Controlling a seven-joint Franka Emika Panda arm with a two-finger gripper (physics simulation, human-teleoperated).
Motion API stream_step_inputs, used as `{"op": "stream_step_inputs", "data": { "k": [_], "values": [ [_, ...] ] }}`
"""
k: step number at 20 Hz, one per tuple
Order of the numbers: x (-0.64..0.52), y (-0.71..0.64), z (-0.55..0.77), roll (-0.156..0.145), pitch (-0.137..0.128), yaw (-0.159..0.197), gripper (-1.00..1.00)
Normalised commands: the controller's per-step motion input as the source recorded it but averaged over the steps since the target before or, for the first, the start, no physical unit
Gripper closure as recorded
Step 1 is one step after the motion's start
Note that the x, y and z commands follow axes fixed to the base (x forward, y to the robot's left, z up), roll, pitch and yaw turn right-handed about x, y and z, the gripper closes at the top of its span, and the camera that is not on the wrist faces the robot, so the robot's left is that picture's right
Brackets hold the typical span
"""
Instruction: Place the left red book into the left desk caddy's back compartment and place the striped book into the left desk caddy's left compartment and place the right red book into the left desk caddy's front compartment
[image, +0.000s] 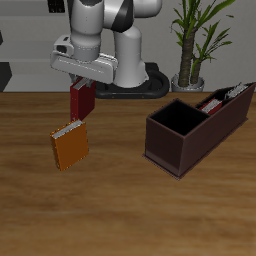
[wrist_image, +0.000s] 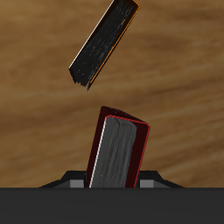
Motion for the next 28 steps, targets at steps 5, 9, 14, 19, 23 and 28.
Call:
{"op": "stream_step_inputs", "data": {
  "k": [5, 9, 14, 19, 23, 28],
  "values": [
    [-0.23, 0.47, 0.22, -0.054, -0.065, 0.015, 1.0],
    [-0.13, 0.52, 0.18, 0.009, -0.027, -0.057, 1.0],
    [-0.02, 0.35, 0.03, -0.027, 0.036, -0.092, 1.0],
    [-0.07, 0.39, 0.14, 0.016, -0.009, -0.107, 1.0],
    [-0.05, 0.33, 0.09, -0.088, -0.021, -0.106, 1.0],
    [-0.17, 0.31, 0.06, -0.003, -0.04, -0.038, 1.0]
  ]
}}
